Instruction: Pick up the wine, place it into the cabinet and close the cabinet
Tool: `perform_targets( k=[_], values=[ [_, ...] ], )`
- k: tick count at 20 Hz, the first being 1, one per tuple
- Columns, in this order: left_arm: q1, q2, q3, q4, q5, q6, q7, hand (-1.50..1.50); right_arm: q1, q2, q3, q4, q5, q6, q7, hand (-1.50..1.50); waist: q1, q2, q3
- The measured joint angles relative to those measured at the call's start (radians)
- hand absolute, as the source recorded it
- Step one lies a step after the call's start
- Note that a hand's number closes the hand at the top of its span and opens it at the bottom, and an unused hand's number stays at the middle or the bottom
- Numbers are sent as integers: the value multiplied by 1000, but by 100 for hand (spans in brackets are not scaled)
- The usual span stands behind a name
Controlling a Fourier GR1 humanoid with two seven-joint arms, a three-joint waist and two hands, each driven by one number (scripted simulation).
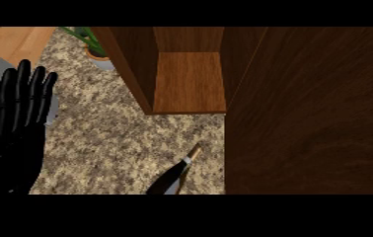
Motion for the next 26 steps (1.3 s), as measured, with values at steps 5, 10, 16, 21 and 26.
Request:
perform_targets(
  k=[5, 10, 16, 21, 26],
  values=[
    [32, 57, -165, 180, -201, -44, 160, -150, -3, -7, 33, -16, 2, 24, 4, -150, -49, 31, 18],
    [93, 16, -298, 403, -315, -51, 405, -150, -9, -12, 121, -20, -43, 99, 29, -150, -85, 62, 24],
    [32, -70, -474, 609, -395, 82, 698, -150, 2, -16, 195, -43, -105, 159, 85, -150, -113, 45, 18],
    [-103, -89, -620, 736, -365, 234, 892, -150, 6, -25, 220, -82, -141, 176, 143, -150, -124, 34, 12],
    [-246, -88, -736, 828, -290, 359, 1008, -150, 10, -30, 230, -133, -170, 175, 202, -150, -139, 31, 11]
  ],
)
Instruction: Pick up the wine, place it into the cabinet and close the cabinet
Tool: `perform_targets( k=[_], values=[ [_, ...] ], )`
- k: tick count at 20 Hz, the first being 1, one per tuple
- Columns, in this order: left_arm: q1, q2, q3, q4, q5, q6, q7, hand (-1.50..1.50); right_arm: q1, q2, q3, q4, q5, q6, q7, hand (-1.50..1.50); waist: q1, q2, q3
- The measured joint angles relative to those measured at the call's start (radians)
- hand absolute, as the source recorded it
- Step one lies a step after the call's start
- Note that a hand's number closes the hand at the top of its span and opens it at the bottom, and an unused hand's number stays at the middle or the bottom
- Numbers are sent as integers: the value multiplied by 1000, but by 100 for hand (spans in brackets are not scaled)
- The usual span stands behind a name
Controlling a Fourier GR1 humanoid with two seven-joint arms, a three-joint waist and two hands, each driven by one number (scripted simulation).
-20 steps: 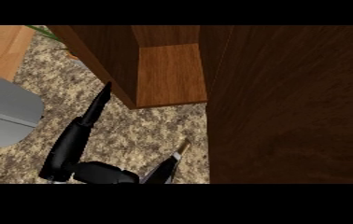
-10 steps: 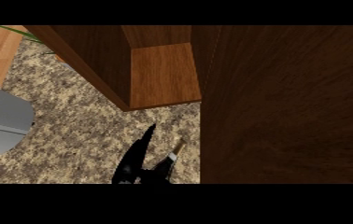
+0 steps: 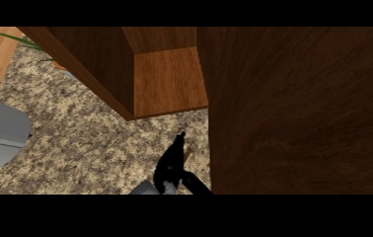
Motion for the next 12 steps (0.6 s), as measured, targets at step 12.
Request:
perform_targets(
  k=[12],
  values=[
    [-238, 29, -196, 156, 167, 165, 55, -150, -29, -15, -24, -71, -36, -13, 98, -150, -6, 5, 6]
  ],
)
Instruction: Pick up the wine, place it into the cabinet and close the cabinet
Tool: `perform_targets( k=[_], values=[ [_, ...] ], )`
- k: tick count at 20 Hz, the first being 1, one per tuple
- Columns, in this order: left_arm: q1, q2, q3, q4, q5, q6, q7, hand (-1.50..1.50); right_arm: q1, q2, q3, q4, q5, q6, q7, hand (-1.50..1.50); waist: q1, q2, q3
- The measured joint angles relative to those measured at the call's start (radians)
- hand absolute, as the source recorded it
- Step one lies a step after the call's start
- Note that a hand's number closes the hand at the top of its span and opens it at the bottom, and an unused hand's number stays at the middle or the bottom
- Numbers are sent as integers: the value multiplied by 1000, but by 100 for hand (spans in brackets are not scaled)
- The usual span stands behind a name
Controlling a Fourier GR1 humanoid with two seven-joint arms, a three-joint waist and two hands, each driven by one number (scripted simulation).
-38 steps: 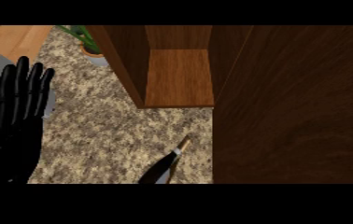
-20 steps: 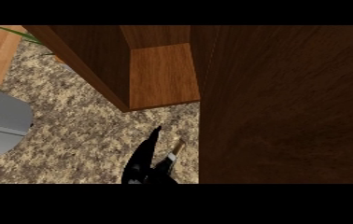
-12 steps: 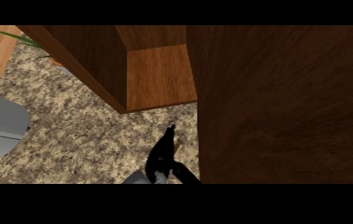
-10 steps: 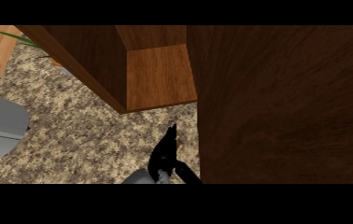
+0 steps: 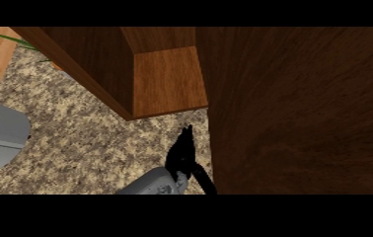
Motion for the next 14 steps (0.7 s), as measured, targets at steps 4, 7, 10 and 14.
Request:
perform_targets(
  k=[4, 7, 10, 14],
  values=[
    [-61, 2, -48, 39, 35, 34, 16, -150, -6, -4, -6, -13, -8, -2, 26, -150, 4, -1, 2],
    [-91, 1, -75, 69, 58, 67, 24, -150, -9, -9, -12, -29, -13, -5, 47, -150, 9, -3, 2],
    [-121, 0, -104, 92, 80, 95, 35, -150, -11, -9, -15, -52, -17, -15, 75, -150, 16, -6, 3],
    [-166, -4, -157, 120, 99, 129, 52, -150, -16, -13, -32, -74, -25, -28, 108, -150, 31, -9, 3]
  ],
)
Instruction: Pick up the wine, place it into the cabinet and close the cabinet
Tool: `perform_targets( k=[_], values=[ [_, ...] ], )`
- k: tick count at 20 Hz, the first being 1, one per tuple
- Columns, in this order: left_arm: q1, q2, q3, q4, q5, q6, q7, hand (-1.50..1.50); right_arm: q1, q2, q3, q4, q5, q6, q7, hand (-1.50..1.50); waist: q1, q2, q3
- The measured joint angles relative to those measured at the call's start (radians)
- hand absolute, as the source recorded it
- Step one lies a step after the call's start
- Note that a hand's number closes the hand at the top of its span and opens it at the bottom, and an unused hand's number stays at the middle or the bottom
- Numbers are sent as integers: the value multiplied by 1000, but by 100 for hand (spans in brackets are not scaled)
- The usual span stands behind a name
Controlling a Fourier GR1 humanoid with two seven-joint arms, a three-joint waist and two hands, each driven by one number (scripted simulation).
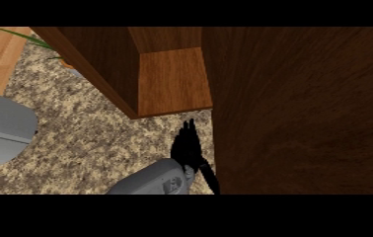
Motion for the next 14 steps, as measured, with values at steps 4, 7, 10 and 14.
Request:
perform_targets(
  k=[4, 7, 10, 14],
  values=[
    [-56, -7, -50, 30, 20, 15, 24, -150, -6, 1, -4, -10, 1, -12, 24, -150, 10, -1, 0],
    [-94, -12, -90, 53, 26, 22, 44, -150, -14, 1, -3, -14, 2, -21, 41, -150, 18, -4, 0],
    [-123, -21, -130, 84, 27, 27, 61, -150, -17, 3, -5, -16, 4, -30, 49, -150, 28, -6, -1],
    [-148, -31, -161, 115, 40, 29, 76, -150, -29, 9, -8, -18, 8, -49, 62, -150, 47, -7, -2]
  ],
)
